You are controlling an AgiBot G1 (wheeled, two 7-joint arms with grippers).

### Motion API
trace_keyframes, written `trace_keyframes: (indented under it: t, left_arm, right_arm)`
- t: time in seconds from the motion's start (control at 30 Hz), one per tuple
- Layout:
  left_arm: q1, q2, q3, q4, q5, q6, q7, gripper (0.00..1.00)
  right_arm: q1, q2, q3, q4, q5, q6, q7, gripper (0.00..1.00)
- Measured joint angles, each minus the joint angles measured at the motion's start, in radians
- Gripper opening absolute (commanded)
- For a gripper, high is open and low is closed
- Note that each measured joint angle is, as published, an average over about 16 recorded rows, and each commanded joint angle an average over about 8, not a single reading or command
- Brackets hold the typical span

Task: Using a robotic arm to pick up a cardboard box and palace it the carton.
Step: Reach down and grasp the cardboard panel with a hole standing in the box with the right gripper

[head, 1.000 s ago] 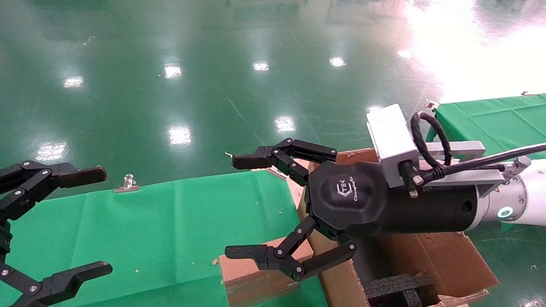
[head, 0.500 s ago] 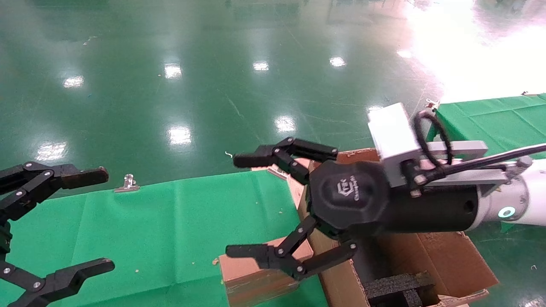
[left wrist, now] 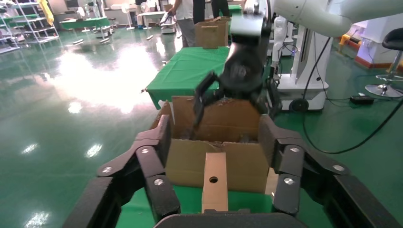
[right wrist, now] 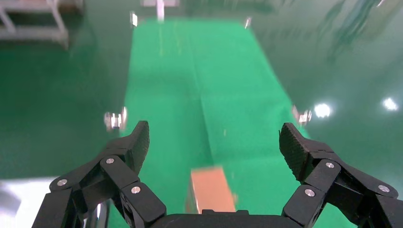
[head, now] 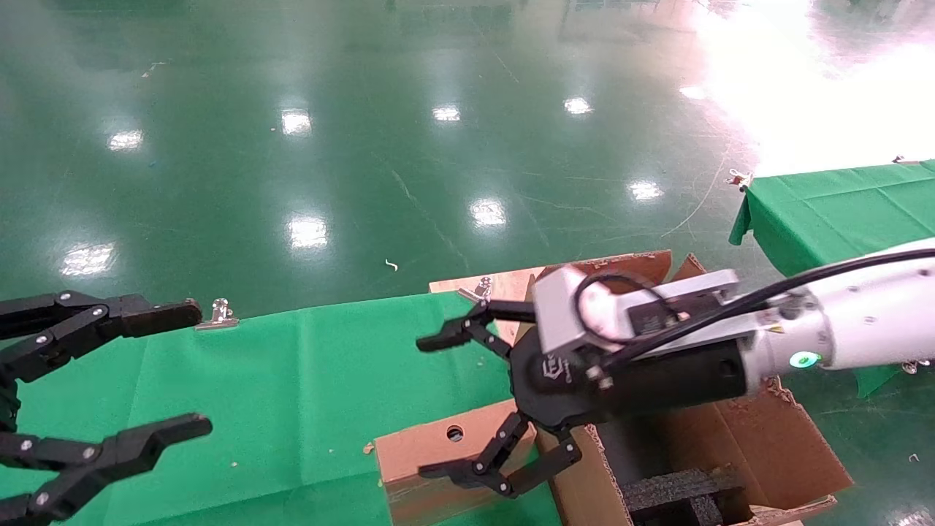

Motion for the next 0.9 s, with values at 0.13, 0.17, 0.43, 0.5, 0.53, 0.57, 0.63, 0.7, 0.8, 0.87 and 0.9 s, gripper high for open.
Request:
trace_keyframes:
  t: [0.13,0.17,0.43,0.5,0.53,0.57,0.63,0.7,0.8,0.87,0.9]
  left_arm:
    - [0.0,0.0,0.0,0.0,0.0,0.0,0.0,0.0]
    - [0.0,0.0,0.0,0.0,0.0,0.0,0.0,0.0]
    - [0.0,0.0,0.0,0.0,0.0,0.0,0.0,0.0]
    - [0.0,0.0,0.0,0.0,0.0,0.0,0.0,0.0]
    - [0.0,0.0,0.0,0.0,0.0,0.0,0.0,0.0]
    - [0.0,0.0,0.0,0.0,0.0,0.0,0.0,0.0]
    - [0.0,0.0,0.001,0.0,0.0,0.0,0.0,0.0]
    - [0.0,0.0,0.001,0.0,0.0,0.0,0.0,0.0]
    - [0.0,0.0,0.001,0.0,0.0,0.0,0.0,0.0]
    - [0.0,0.0,0.001,0.0,0.0,0.0,0.0,0.0]
    - [0.0,0.0,0.001,0.0,-0.001,0.0,0.0,0.0]
  right_arm:
    - [0.052,-0.033,-0.058,-0.019,-0.09,-0.011,0.0,1.0]
    - [0.064,-0.043,-0.072,-0.025,-0.109,-0.013,-0.001,1.0]
    - [0.147,-0.118,-0.184,-0.079,-0.241,-0.021,-0.03,1.0]
    - [0.167,-0.136,-0.212,-0.093,-0.269,-0.022,-0.039,1.0]
    - [0.176,-0.145,-0.227,-0.1,-0.283,-0.023,-0.044,1.0]
    - [0.186,-0.154,-0.242,-0.107,-0.296,-0.023,-0.048,1.0]
    - [0.206,-0.171,-0.272,-0.121,-0.322,-0.025,-0.058,1.0]
    - [0.226,-0.188,-0.303,-0.134,-0.347,-0.026,-0.067,1.0]
    - [0.256,-0.212,-0.349,-0.151,-0.383,-0.027,-0.08,1.0]
    - [0.276,-0.227,-0.381,-0.161,-0.403,-0.028,-0.089,1.0]
    - [0.285,-0.234,-0.395,-0.166,-0.412,-0.028,-0.094,1.0]
